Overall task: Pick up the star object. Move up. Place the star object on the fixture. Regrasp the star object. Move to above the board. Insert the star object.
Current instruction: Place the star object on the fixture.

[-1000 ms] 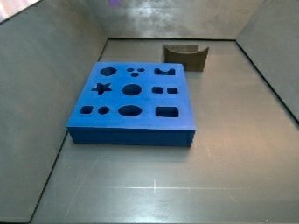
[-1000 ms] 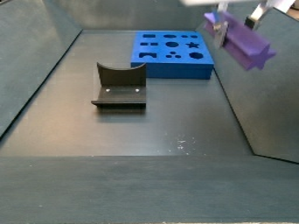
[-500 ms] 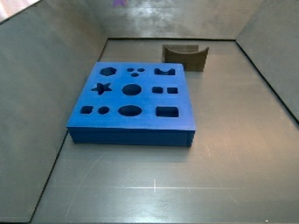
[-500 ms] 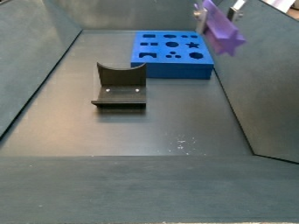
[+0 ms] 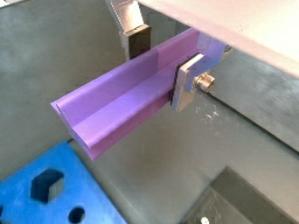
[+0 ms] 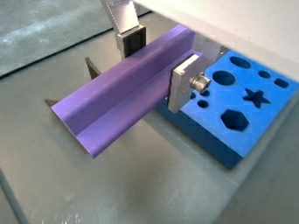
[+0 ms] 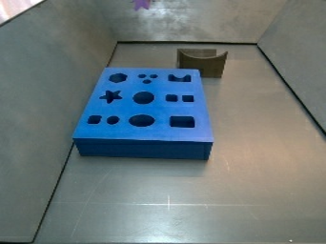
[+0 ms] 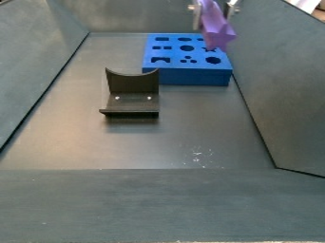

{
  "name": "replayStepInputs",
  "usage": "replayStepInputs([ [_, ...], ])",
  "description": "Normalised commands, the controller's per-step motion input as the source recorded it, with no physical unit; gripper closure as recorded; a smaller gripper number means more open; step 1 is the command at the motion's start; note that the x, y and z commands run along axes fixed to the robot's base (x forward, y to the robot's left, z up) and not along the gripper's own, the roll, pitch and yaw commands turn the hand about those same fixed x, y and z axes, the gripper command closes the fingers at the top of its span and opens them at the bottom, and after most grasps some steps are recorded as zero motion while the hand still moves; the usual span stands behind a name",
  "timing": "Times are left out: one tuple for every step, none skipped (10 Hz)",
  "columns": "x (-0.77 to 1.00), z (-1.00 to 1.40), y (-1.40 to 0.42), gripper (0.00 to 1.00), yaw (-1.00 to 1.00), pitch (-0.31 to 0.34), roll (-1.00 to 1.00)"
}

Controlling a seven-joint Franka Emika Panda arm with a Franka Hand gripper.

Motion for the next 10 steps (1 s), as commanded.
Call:
replayStepInputs([
  [1.0,-0.04,-0.16,1.0,0.0,0.015,-0.1],
  [1.0,-0.04,-0.15,1.0,0.0,0.021,-0.1],
  [1.0,-0.03,-0.13,1.0,0.01,0.032,-0.09],
  [1.0,-0.04,-0.12,1.0,0.01,0.042,-0.08],
  [1.0,-0.03,-0.11,1.0,0.01,0.046,-0.08],
  [1.0,-0.02,-0.01,1.0,-0.04,-0.033,-1.0],
  [1.0,-0.02,0.02,1.0,-0.04,-0.03,-1.0],
  [1.0,-0.02,0.04,1.0,-0.06,-0.014,-1.0],
  [1.0,-0.02,0.03,1.0,-0.06,0.001,-1.0],
  [1.0,-0.02,0.04,1.0,-0.06,0.019,-1.0],
])
